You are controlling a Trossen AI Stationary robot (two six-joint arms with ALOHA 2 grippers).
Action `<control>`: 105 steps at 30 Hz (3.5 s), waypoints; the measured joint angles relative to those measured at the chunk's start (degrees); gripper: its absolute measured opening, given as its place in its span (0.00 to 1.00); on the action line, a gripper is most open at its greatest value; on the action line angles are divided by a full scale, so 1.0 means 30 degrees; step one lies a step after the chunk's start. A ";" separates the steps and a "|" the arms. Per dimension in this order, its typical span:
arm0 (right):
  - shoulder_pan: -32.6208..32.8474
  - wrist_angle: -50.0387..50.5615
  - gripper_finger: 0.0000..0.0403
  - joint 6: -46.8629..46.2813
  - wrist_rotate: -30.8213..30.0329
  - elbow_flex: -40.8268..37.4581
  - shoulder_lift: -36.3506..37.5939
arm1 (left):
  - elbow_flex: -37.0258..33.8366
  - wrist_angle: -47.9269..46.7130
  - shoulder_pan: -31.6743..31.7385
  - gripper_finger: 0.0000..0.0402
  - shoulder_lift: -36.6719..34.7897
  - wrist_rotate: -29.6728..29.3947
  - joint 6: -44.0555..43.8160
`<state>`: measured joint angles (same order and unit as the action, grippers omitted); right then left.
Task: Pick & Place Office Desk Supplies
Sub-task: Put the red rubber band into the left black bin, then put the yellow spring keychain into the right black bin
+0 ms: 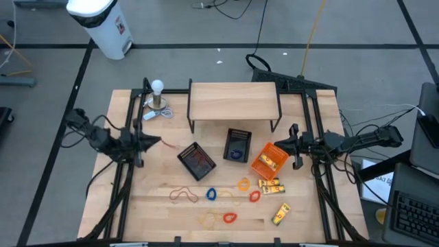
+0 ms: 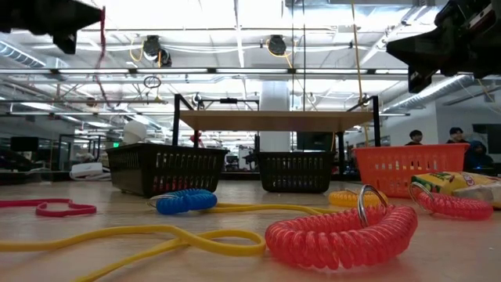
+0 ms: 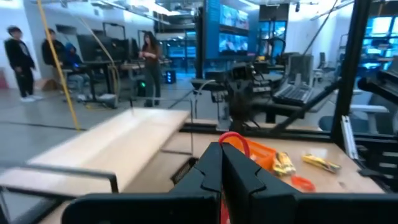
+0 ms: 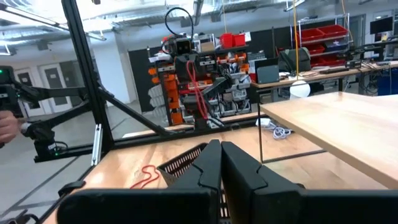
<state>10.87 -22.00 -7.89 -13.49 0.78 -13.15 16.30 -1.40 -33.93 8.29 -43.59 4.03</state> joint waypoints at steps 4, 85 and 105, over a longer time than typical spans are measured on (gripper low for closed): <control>0.0000 -0.0197 0.01 0.0069 -0.0026 0.0001 0.0000 | 0.1789 -0.0312 0.0687 0.00 0.1916 0.0015 0.0222; 0.0000 0.0353 0.01 -0.0142 0.0010 0.0007 -0.0146 | 1.2938 -1.1309 0.9770 0.43 2.7069 1.1771 0.1208; 0.0000 0.0323 0.01 -0.0149 0.0004 0.0003 -0.0146 | 1.3847 -0.9510 1.2064 0.02 1.3907 1.4943 0.5022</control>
<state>10.87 -21.03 -8.34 -13.47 0.79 -13.58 57.84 -29.93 2.26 50.01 1.23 19.09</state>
